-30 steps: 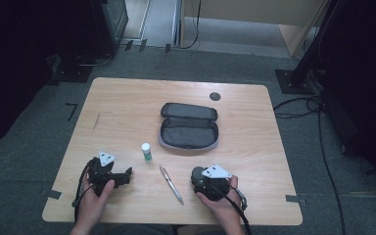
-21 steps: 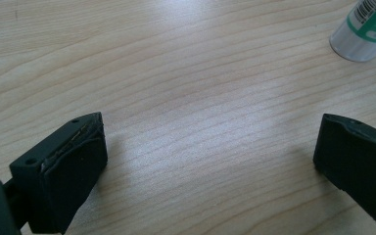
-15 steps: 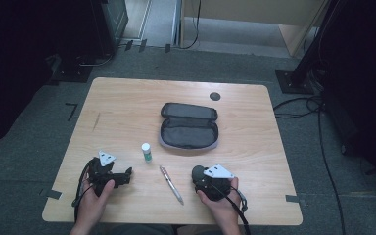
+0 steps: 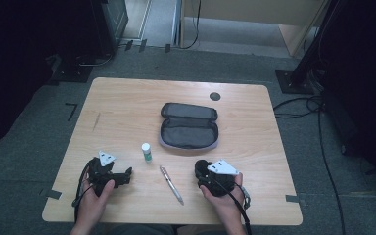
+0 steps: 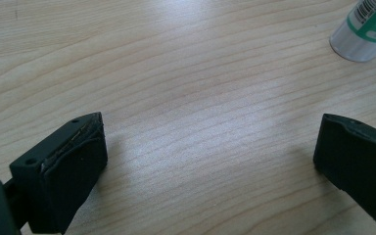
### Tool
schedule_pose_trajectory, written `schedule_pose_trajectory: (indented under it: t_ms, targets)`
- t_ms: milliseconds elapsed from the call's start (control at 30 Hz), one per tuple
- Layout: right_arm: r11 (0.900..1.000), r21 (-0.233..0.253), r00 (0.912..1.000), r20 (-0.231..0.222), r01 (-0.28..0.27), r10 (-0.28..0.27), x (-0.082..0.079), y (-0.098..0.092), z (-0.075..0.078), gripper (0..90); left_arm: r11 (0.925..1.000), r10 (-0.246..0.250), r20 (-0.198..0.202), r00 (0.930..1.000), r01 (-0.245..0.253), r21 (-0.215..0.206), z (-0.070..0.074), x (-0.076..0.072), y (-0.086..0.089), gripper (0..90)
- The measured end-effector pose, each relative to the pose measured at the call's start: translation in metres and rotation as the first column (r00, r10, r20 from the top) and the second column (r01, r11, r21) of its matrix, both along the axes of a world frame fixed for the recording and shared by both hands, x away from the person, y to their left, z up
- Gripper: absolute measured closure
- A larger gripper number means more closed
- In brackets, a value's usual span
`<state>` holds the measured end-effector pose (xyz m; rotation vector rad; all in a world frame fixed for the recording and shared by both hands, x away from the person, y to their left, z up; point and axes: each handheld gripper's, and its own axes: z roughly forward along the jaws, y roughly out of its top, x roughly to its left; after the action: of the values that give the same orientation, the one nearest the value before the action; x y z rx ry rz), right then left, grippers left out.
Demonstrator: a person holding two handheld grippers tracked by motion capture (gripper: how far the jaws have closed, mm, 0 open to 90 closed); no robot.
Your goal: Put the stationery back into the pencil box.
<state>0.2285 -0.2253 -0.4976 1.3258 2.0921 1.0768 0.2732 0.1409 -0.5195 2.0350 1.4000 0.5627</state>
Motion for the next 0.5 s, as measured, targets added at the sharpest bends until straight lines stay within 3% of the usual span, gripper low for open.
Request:
schedule_pose_trajectory:
  t_ms: [500]
  targets:
    - [1.000, -0.003, 0.9992, 0.035, 0.022, -0.021, 0.0057, -0.0026, 0.0042, 42.1, 1.0000, 0.000, 0.000, 1.0000, 0.000, 0.000, 0.0000, 0.0000, 0.0000, 0.0]
